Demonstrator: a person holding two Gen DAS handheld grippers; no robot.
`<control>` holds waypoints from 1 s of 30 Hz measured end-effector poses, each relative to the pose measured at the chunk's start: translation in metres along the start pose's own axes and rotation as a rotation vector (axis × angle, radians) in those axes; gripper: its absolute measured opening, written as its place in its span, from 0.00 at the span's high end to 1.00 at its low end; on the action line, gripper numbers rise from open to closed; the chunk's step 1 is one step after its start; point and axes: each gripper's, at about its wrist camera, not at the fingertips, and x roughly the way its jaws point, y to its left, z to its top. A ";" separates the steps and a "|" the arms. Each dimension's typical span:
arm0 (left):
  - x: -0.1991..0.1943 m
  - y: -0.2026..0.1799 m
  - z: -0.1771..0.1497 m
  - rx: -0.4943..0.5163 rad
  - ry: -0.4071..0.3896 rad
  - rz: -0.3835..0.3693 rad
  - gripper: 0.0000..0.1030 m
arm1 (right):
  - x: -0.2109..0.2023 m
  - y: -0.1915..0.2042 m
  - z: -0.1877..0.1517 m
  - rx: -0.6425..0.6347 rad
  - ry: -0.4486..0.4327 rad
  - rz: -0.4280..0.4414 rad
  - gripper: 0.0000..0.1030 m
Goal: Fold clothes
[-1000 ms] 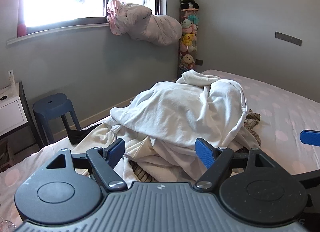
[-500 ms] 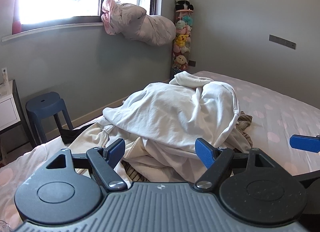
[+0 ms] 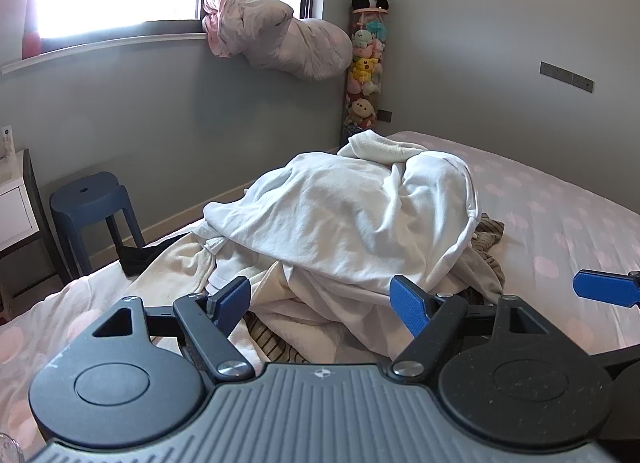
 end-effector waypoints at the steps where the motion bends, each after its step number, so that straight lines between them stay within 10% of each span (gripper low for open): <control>1: 0.000 0.000 0.000 -0.002 0.002 -0.001 0.26 | 0.000 0.000 0.000 0.000 0.001 0.000 0.01; 30: 0.009 -0.007 -0.006 -0.021 0.062 -0.031 0.26 | 0.006 -0.004 -0.008 0.027 0.035 0.021 0.01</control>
